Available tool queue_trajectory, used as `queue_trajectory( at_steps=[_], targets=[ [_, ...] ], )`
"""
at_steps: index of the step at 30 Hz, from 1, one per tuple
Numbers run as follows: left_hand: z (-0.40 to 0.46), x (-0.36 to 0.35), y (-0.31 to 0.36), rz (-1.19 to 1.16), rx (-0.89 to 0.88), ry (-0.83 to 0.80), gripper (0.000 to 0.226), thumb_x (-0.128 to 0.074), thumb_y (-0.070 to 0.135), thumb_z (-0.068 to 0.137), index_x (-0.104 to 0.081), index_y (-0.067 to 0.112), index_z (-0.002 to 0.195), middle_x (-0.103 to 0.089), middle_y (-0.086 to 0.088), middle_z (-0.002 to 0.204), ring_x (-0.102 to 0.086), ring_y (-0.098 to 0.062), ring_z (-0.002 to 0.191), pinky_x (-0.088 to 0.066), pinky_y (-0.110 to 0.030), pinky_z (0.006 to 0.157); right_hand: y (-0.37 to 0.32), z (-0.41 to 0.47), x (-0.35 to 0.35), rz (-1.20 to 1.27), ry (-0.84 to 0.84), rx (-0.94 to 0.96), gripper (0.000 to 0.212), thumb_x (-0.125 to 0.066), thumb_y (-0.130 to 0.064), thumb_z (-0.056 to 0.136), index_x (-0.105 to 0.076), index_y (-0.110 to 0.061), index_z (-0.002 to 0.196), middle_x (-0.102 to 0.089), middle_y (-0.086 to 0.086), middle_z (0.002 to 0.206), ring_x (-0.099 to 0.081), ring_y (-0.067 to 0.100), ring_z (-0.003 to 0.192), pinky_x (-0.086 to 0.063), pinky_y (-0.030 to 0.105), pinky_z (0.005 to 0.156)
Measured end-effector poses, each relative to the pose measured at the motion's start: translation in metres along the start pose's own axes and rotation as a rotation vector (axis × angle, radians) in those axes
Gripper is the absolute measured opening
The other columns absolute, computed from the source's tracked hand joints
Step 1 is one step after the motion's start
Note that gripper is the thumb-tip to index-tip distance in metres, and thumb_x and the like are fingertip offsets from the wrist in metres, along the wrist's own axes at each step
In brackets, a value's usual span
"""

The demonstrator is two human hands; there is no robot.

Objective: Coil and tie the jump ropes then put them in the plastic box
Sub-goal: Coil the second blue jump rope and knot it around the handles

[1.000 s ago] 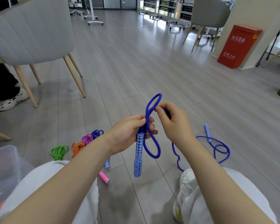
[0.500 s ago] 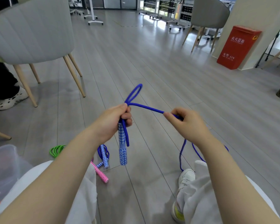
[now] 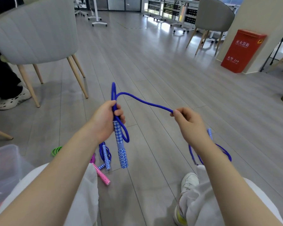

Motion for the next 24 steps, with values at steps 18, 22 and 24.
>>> queue_trajectory(
  at_steps=[18, 22, 24],
  targets=[
    [-0.006, -0.027, -0.029, 0.494, -0.119, -0.142, 0.023, -0.057, 0.034, 0.095, -0.065, 0.012, 0.096, -0.059, -0.006, 0.083, -0.059, -0.019, 0.081, -0.051, -0.036, 0.086, -0.030, -0.033, -0.077, 0.042, -0.257, 0.263, 0.013, -0.058, -0.010, 0.094, -0.068, -0.020, 0.094, -0.069, -0.016, 0.084, -0.062, -0.003, 0.080, -0.045, 0.010, 0.072],
    [-0.006, -0.027, -0.028, 0.554, -0.142, -0.134, 0.022, -0.052, 0.031, 0.098, -0.062, 0.013, 0.090, -0.057, -0.001, 0.076, -0.054, -0.015, 0.073, -0.046, -0.031, 0.074, -0.022, -0.032, -0.081, -0.078, -0.280, 0.269, 0.008, -0.059, -0.020, 0.094, -0.066, -0.019, 0.099, -0.067, -0.011, 0.085, -0.060, 0.005, 0.079, -0.049, 0.021, 0.072],
    [-0.007, -0.027, -0.028, 0.545, -0.139, -0.134, 0.023, -0.048, 0.028, 0.099, -0.059, 0.013, 0.084, -0.055, 0.001, 0.070, -0.051, -0.014, 0.068, -0.043, -0.030, 0.071, -0.020, -0.031, -0.082, -0.104, -0.302, 0.258, 0.009, -0.058, -0.025, 0.095, -0.064, -0.021, 0.100, -0.067, -0.010, 0.084, -0.059, 0.006, 0.076, -0.050, 0.023, 0.070]
  ],
)
Point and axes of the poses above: each hand's wrist, its own z-axis towards the middle knuckle, its own x-axis out of the back of the hand, y = z × x, the point moved 8 cm from there along z, towards the middle knuckle
